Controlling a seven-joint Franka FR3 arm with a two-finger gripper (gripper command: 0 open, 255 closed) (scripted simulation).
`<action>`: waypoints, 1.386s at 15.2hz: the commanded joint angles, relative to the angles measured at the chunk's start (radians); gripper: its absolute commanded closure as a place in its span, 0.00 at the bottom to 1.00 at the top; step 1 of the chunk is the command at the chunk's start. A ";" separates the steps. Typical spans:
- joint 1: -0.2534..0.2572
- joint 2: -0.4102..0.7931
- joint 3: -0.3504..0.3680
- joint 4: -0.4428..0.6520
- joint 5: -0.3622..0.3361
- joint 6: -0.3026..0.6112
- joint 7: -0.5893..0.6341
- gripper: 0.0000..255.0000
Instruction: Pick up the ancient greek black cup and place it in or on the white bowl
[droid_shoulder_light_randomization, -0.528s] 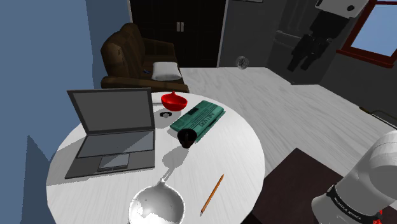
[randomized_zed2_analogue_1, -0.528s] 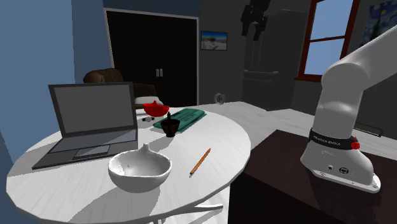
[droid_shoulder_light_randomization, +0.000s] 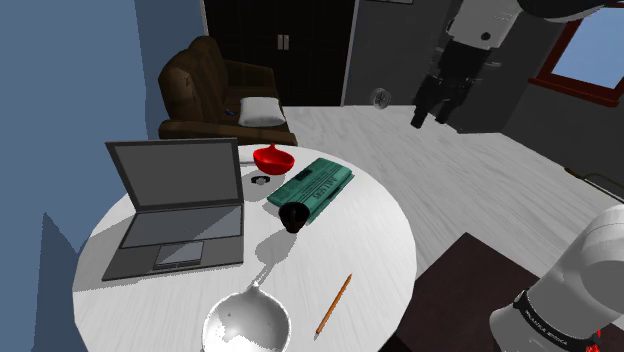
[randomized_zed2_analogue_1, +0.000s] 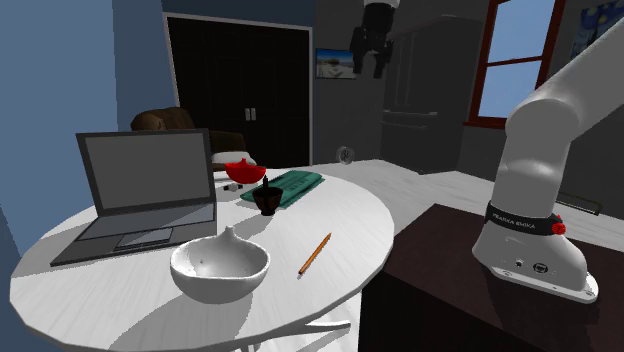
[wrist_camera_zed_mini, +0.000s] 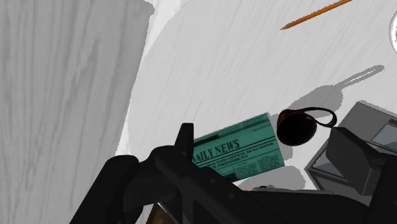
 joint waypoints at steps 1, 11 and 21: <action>0.003 0.059 0.034 0.006 0.002 0.036 0.032 0.00; 0.012 0.420 0.187 0.144 -0.053 0.164 0.215 0.00; 0.066 0.839 0.264 0.398 -0.208 0.197 0.421 0.00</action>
